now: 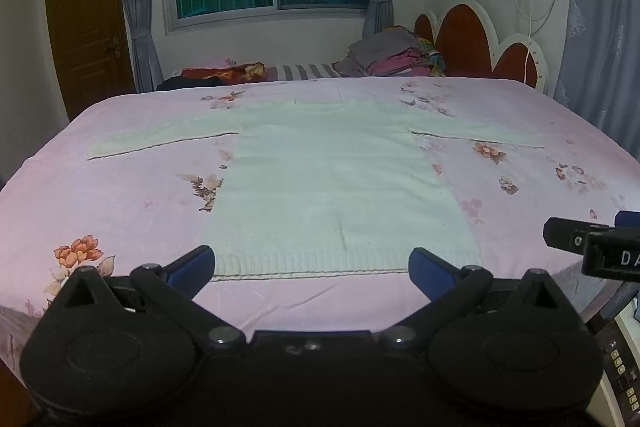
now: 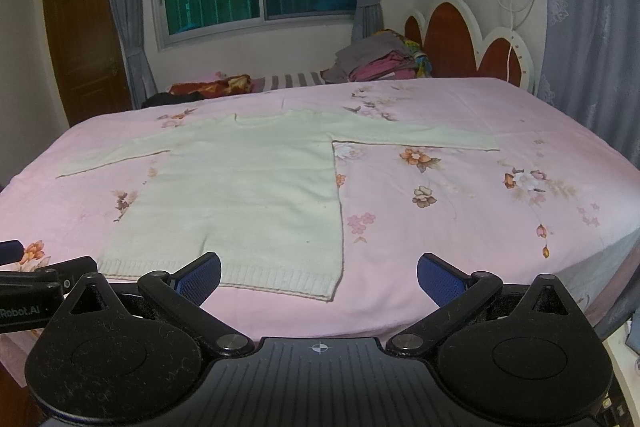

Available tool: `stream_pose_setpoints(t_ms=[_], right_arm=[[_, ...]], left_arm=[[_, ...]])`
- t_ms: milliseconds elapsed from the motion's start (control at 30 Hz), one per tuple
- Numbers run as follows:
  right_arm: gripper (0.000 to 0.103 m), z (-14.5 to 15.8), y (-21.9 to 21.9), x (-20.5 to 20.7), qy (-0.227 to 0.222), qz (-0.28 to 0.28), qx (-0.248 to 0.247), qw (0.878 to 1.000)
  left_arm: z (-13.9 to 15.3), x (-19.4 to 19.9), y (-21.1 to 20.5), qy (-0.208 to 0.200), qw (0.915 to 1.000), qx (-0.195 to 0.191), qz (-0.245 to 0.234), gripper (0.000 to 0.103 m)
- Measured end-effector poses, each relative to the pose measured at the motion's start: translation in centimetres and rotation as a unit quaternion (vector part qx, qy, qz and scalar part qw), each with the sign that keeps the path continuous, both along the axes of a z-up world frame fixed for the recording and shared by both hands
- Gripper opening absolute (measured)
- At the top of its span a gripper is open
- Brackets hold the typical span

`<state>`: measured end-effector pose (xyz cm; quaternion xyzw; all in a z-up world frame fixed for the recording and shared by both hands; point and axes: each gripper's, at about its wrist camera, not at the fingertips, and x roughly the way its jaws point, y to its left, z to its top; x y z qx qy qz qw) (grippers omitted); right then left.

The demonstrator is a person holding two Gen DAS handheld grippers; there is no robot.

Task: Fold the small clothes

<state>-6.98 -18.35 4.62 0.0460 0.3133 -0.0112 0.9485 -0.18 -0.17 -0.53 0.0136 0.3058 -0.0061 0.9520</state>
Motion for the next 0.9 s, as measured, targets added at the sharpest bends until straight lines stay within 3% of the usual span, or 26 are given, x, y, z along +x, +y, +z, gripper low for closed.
stream_pose_setpoints(t_ms=[900], right_arm=[[0.103,-0.05,0.57,0.36,0.004,0.005,-0.006,1.000]], left_arm=[[0.51,0.12,0.76,-0.001,1.0000,0.004,0.005,0.103]])
